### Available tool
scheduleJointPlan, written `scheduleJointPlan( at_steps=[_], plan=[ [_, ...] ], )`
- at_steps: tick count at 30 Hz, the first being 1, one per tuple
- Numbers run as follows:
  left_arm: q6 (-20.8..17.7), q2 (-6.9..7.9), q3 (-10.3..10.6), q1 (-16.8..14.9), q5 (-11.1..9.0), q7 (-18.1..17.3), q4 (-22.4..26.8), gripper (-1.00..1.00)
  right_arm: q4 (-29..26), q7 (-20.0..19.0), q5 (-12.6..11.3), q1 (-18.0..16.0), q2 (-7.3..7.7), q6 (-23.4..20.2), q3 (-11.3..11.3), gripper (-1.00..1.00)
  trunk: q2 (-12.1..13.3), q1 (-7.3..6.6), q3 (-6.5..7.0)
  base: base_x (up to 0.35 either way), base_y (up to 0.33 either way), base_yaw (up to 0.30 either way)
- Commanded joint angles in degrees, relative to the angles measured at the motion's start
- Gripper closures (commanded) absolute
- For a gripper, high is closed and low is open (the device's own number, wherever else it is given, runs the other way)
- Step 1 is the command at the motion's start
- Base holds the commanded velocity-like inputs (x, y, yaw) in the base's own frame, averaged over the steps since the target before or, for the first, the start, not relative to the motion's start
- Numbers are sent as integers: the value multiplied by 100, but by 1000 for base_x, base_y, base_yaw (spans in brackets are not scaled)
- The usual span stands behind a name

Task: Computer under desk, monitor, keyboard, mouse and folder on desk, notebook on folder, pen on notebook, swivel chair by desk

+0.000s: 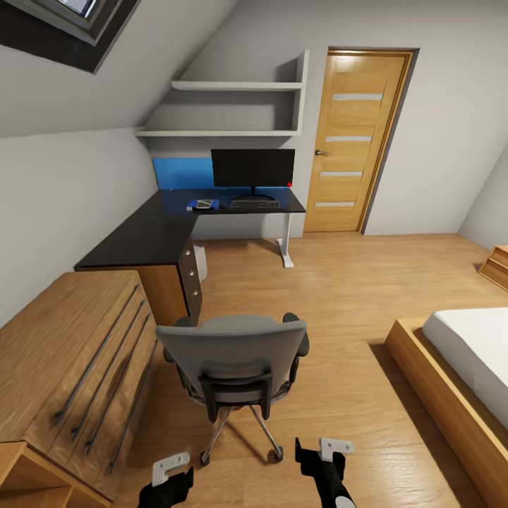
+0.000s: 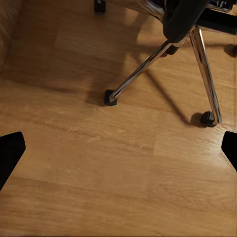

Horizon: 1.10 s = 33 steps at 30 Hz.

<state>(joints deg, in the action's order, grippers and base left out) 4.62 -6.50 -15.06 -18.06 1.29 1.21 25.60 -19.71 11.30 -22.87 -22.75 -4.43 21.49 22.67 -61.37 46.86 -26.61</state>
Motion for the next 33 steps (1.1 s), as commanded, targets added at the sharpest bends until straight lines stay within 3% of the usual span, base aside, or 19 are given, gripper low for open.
scheduleJointPlan(
  at_steps=[1, 15, 33],
  plan=[
    [16, -5, -24, -18, 13, 7, -13, -100, 6, 39, -34, -10, -2, 37, 50, -100, -45, 23, -24, 0, 0, 0],
    [38, 56, -47, -73, 19, -21, -75, -100, 310, 2, -33, -27, -30, 772, 77, -100, -607, 330, -275, 0, 0, 0],
    [39, 61, -50, -75, 21, -24, -81, -100, 388, -4, -38, -28, -34, 940, 71, -100, -1329, 726, -599, 0, 0, 0]
  ],
)
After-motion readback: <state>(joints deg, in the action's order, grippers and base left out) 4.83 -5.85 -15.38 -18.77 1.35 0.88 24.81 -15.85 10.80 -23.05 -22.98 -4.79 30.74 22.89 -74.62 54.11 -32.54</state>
